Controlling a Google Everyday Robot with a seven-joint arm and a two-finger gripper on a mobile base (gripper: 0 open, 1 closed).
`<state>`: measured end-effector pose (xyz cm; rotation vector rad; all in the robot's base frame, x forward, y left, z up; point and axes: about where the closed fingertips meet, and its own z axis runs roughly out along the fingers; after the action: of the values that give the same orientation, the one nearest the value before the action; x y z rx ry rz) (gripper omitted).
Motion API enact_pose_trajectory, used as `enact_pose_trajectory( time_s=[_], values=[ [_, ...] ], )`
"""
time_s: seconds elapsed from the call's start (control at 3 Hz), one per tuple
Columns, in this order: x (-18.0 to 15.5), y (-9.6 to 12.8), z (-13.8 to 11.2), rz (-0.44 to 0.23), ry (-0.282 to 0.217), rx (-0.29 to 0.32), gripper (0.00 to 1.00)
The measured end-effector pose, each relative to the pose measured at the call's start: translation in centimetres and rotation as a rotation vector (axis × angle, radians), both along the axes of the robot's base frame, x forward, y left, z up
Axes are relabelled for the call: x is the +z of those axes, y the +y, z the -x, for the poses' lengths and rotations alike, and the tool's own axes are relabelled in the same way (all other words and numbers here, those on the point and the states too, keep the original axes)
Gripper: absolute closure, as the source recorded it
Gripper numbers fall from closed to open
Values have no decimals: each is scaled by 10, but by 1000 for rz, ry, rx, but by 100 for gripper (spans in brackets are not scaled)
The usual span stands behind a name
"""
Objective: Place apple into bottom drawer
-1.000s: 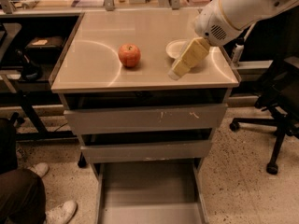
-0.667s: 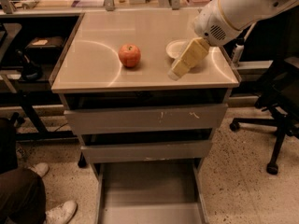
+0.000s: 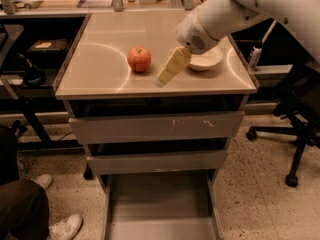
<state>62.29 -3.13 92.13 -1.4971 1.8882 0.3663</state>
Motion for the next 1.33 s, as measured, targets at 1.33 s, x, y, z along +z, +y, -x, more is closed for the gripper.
enact_pose_trajectory(
  time_s=[1.33],
  values=[
    [-44,46,-59,-32,-5,8,0]
  ],
)
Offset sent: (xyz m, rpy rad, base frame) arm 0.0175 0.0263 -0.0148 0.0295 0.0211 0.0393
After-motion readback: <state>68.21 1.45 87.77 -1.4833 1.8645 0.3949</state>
